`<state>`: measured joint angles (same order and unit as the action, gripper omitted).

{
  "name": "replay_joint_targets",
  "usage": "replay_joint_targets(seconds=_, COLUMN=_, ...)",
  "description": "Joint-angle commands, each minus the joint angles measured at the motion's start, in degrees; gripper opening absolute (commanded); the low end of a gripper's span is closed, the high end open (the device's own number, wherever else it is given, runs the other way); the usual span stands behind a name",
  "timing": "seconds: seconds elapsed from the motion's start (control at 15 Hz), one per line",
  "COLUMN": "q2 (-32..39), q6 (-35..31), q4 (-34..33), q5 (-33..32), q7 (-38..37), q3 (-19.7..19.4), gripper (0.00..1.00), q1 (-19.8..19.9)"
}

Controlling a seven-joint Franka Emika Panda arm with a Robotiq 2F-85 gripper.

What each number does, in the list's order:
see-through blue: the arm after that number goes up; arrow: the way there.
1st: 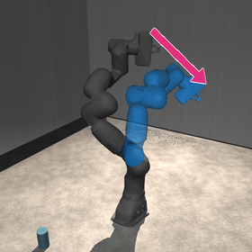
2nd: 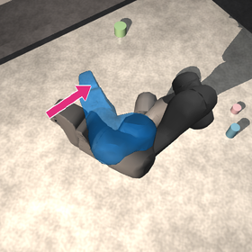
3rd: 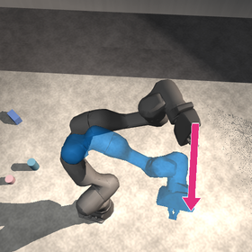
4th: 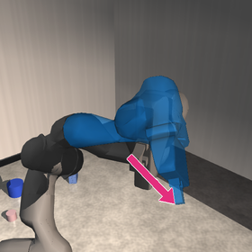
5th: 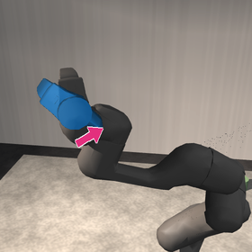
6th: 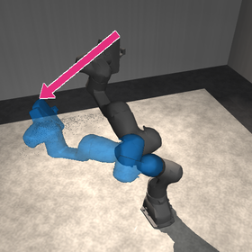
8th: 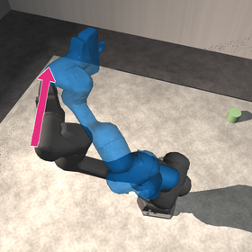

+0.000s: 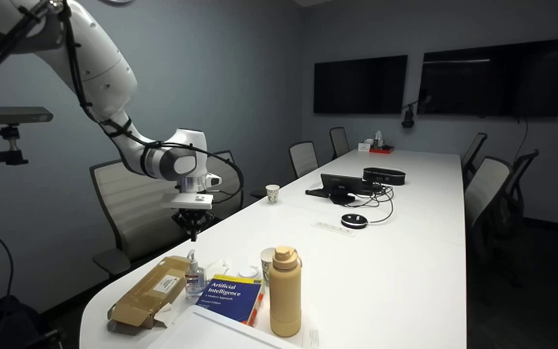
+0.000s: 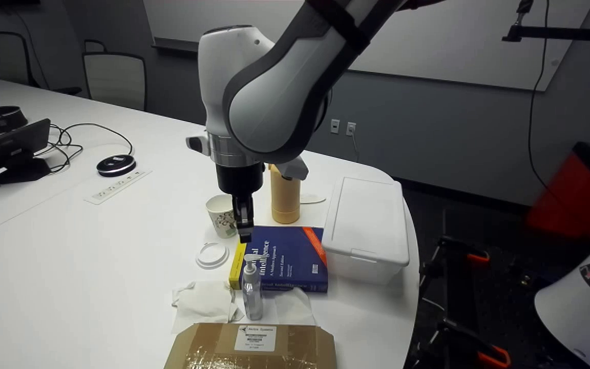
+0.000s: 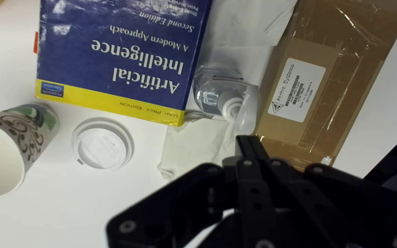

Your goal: Press on top of the bottle to release some liquid

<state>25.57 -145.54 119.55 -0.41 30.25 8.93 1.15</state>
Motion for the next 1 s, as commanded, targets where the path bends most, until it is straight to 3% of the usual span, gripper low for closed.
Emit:
replay_joint_targets(seconds=0.0, q2=1.70, q6=0.30, q4=-1.62, q5=1.17, q7=1.30, q3=1.90, gripper=0.00, q1=1.43)
replay_joint_targets(seconds=0.93, q2=3.08, q6=-0.26, q4=-0.46, q5=0.85, q7=0.36, q3=2.39, gripper=0.00, q1=1.61)
